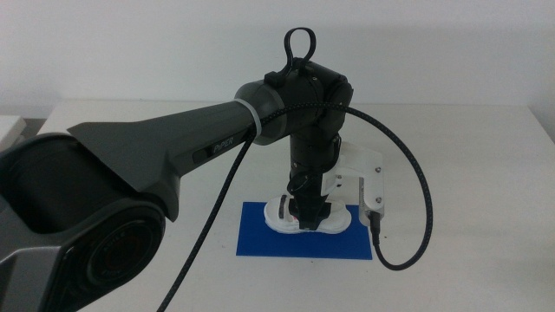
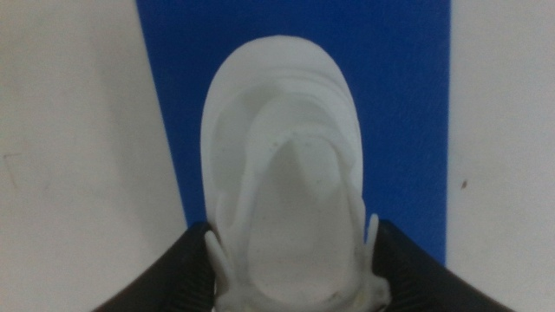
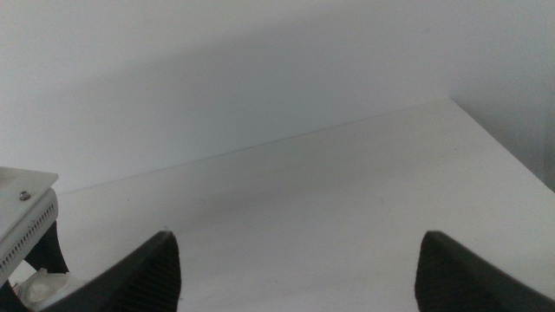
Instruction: Use one arm to grab the shoe from the table and place it on the mat.
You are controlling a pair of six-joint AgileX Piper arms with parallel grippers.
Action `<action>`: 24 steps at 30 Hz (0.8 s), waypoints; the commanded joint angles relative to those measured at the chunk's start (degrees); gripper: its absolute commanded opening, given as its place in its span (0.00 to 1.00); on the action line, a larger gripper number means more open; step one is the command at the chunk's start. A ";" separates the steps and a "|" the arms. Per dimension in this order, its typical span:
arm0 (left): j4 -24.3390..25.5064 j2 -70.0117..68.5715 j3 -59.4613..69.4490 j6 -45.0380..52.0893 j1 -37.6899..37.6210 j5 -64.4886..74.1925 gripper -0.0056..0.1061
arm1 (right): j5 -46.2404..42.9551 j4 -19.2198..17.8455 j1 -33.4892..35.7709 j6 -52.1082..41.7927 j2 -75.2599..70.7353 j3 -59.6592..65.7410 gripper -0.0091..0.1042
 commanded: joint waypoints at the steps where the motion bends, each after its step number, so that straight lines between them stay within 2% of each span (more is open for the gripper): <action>1: 0.54 -0.66 0.01 0.67 -0.04 0.13 0.04 | -0.47 -0.42 0.10 -0.20 -0.27 0.14 0.78; 9: 0.93 -0.63 2.81 -0.47 -0.04 0.13 0.05 | -0.47 -0.42 0.10 -0.20 -0.27 0.14 0.78; 13: 1.39 -0.63 3.14 -0.60 -0.04 0.13 0.14 | -0.47 -0.42 0.10 -0.20 -0.27 0.14 0.78; 14: 0.93 -0.63 3.14 -0.60 -0.04 0.13 0.18 | -0.47 -0.42 0.10 -0.20 -0.27 0.14 0.78; 15: -0.55 -0.63 3.14 -0.72 -0.04 0.13 0.43 | -0.47 -0.42 0.10 -0.20 -0.27 0.14 0.78; 16: -0.55 -0.63 3.14 -0.92 -0.04 0.13 0.50 | -0.47 -0.42 0.10 -0.20 -0.27 0.14 0.78; 17: -0.39 -0.63 3.03 -1.10 -0.04 0.13 0.64 | -0.47 -0.42 0.10 -0.20 -0.27 0.14 0.78; 19: 0.93 -0.63 2.23 -1.10 -0.04 0.13 0.79 | -0.47 -0.42 0.10 -0.20 -0.27 0.14 0.78; 21: 1.75 -0.77 0.53 -2.46 -0.04 0.13 0.89 | -0.47 -0.42 0.10 -0.20 -0.27 0.14 0.78; 24: 3.07 -2.94 -1.55 -4.96 0.08 0.13 0.89 | -0.47 -0.42 0.10 -0.20 -0.27 0.14 0.78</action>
